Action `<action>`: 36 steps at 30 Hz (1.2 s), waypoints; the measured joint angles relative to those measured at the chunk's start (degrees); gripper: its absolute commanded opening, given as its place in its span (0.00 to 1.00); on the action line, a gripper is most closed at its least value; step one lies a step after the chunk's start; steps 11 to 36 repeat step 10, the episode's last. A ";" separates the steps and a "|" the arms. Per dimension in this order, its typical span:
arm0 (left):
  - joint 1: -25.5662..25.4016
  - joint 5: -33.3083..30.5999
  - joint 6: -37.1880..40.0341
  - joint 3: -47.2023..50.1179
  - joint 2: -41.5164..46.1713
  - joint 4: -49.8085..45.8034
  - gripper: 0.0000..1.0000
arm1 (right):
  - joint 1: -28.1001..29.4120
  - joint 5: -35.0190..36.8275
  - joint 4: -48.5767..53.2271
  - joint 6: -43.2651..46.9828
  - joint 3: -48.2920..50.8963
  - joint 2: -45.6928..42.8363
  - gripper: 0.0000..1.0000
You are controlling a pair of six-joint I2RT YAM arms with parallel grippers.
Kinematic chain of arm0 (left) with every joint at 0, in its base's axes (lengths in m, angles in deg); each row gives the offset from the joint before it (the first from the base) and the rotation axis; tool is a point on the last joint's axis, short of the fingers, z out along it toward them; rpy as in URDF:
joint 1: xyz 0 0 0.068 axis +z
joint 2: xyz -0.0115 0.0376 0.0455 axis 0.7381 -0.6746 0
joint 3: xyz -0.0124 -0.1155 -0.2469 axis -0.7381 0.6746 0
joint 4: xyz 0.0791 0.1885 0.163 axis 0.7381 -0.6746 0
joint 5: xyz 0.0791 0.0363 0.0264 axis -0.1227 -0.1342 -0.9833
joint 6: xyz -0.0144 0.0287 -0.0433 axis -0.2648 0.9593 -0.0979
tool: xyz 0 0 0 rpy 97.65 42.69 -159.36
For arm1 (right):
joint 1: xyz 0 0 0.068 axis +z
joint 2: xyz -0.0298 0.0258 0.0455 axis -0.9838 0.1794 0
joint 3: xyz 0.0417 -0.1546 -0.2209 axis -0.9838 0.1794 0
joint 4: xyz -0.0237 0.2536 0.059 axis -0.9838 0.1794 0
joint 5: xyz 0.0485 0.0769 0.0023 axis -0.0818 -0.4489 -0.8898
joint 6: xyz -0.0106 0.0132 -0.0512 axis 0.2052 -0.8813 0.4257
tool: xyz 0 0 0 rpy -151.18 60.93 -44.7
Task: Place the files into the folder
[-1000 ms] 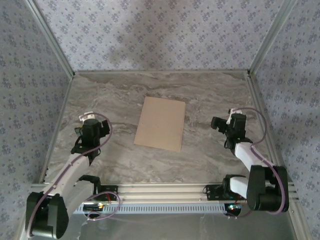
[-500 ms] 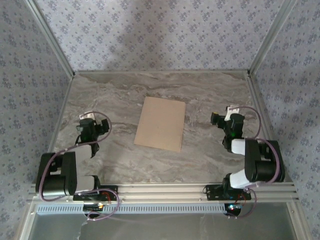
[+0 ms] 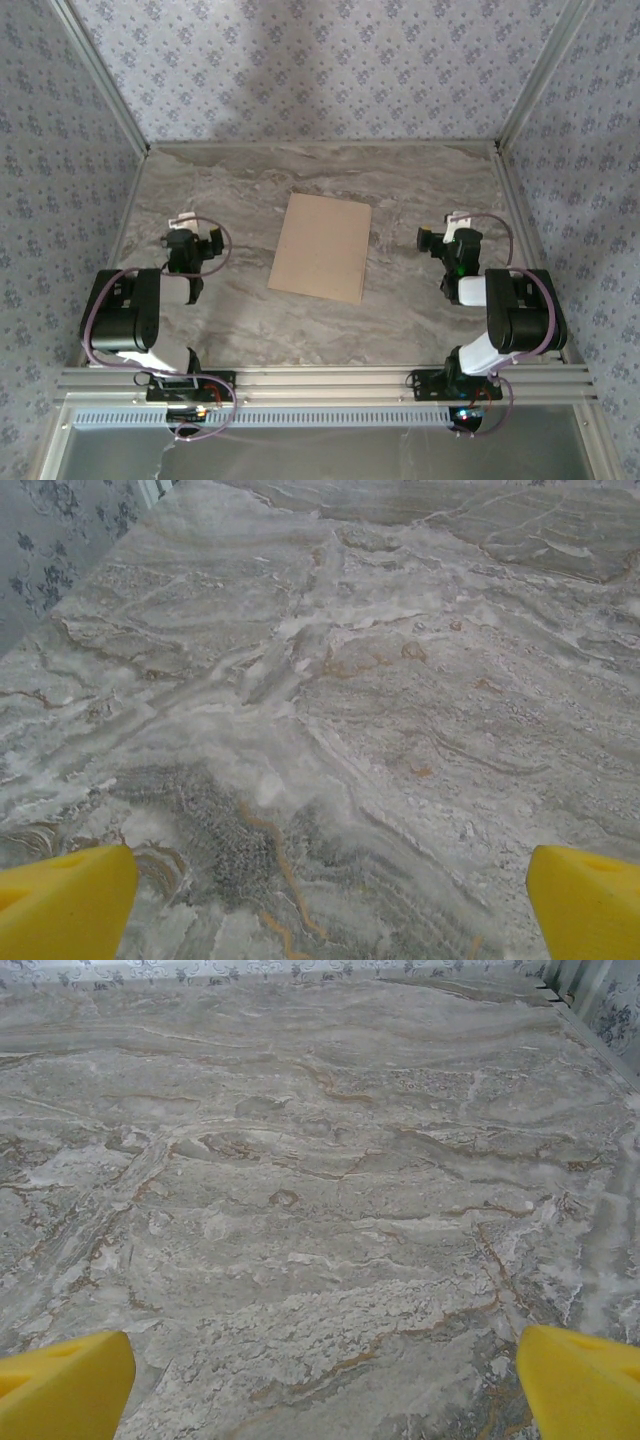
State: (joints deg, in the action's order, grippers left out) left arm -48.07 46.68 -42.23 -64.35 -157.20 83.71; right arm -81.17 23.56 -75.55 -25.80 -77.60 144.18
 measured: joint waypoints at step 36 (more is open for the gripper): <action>0.00 -0.42 0.17 0.00 0.00 0.02 1.00 | -0.02 0.17 0.24 0.02 0.00 0.00 1.00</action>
